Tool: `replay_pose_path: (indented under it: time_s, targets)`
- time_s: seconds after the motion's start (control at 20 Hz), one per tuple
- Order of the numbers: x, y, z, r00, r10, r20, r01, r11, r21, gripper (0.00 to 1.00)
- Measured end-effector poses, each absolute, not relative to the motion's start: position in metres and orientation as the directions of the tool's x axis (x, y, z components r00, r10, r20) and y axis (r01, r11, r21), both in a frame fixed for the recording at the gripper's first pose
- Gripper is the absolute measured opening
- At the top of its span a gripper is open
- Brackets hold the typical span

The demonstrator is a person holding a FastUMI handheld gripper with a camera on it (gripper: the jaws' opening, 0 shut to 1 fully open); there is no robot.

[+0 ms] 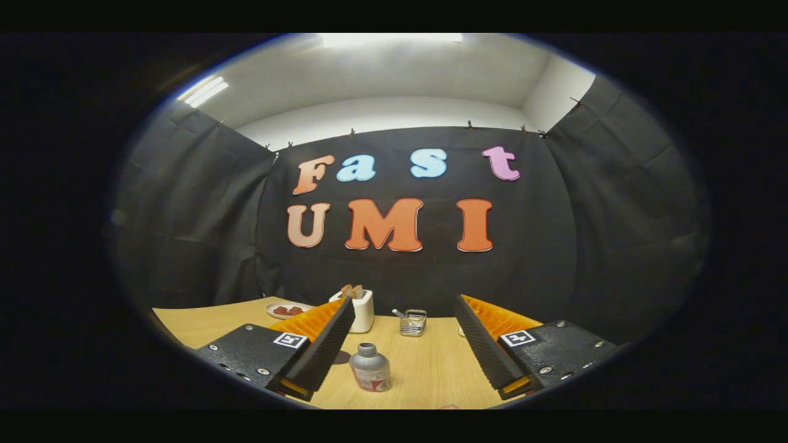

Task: Take the bottle from table, then pour the juice into the cup, finally place the bottle on the coaster

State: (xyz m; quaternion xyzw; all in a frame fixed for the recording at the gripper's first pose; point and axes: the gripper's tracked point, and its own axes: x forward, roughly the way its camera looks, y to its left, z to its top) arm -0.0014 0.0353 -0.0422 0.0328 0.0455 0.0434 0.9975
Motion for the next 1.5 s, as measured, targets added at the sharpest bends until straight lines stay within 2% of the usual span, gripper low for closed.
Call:
replay_pose_path:
  time_s: [0.6, 0.9, 1.5]
  targets:
    - [-0.017, 0.088, -0.168, 0.943, 0.183, -0.278, -0.16, 0.981, 0.107, 0.98]
    - [-0.014, 0.11, -0.209, 0.923, 0.201, -0.328, -0.182, 0.979, 0.087, 0.98]
    - [0.009, 0.111, -0.279, 0.883, 0.152, -0.444, -0.108, 0.986, 0.124, 0.98]
